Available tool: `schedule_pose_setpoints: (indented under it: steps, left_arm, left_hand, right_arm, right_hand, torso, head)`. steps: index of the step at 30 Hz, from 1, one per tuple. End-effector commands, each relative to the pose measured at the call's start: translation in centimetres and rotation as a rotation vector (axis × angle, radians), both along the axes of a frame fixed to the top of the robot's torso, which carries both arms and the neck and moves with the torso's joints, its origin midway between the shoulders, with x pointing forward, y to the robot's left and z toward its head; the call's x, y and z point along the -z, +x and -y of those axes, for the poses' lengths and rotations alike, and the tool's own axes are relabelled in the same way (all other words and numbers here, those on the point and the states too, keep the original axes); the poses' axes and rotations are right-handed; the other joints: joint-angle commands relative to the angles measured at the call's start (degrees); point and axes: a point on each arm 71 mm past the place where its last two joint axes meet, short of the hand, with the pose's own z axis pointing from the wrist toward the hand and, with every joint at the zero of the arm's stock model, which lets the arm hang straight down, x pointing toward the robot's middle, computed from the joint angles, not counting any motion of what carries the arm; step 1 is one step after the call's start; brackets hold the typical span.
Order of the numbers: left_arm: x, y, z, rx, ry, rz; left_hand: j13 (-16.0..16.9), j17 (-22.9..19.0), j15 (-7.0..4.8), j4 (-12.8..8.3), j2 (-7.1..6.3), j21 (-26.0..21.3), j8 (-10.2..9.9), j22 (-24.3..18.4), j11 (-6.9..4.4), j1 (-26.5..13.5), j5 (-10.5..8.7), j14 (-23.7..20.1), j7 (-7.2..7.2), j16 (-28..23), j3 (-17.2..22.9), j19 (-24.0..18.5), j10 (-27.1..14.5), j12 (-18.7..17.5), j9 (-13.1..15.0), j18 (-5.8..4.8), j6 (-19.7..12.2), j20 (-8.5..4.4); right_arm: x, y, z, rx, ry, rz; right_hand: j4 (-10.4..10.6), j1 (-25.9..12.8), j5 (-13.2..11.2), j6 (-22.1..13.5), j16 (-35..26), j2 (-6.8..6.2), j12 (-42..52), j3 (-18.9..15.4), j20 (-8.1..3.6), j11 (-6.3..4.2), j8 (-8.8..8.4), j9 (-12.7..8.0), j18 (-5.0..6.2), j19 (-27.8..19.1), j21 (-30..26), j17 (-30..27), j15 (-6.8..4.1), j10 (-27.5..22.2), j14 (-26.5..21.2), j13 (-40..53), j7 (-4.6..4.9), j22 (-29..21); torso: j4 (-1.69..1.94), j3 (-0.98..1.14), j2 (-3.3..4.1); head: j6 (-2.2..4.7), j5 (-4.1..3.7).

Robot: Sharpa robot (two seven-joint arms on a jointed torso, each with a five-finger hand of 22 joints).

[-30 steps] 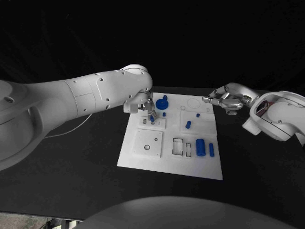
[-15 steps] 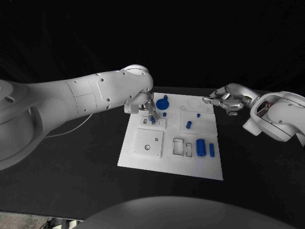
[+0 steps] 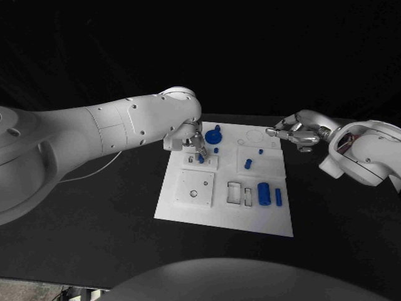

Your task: Assemble the parts on the task board

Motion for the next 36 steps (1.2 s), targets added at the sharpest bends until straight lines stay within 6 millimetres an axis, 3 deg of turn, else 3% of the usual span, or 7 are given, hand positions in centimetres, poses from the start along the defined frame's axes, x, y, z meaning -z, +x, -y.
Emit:
schedule_pose_setpoints:
  steps: [1, 36]
  left_arm:
    - [0.11, -0.14, -0.68, -0.051, 0.089, -0.020]
    - [0.42, -0.07, -0.74, -0.050, 0.090, -0.021]
  left_hand:
    - [15.09, 15.08, -0.20, -0.14, -0.32, -0.32, -0.20, 6.37, 0.17, -0.27, 0.31, 5.92, -0.14, 0.14, 0.35, -0.32, 5.86, -0.33, 0.04, 0.39, -0.23, 0.03]
    - [15.09, 15.08, -0.16, -0.50, -0.79, -0.69, -0.54, 6.12, 0.21, -0.35, 0.36, 5.92, -0.07, 0.14, 2.03, -0.62, 5.86, -0.33, 0.42, 0.48, -0.33, 0.07]
  right_arm:
    - [0.13, -0.05, -0.08, -0.010, -0.004, -0.013]
    - [0.14, -0.09, -0.03, -0.010, -0.003, -0.014]
  right_hand:
    - [0.02, 0.43, -0.04, 0.00, 0.20, 0.17, 0.22, -0.32, 0.05, 0.24, -0.30, -0.09, 0.45, -0.49, -0.40, 15.08, 0.25, 6.16, 6.08, 15.10, -0.08, 6.81]
    - [0.02, 0.46, -0.02, 0.00, 0.20, 0.17, 0.22, -0.34, 0.04, 0.24, -0.34, -0.11, 0.48, -0.59, -0.57, 15.08, 0.24, 6.16, 6.08, 15.10, -0.09, 6.77]
  torso:
    - [0.01, 0.01, -0.04]
    - [-0.01, -0.02, 0.02]
  head:
    - [0.02, 0.01]
    - [0.02, 0.02]
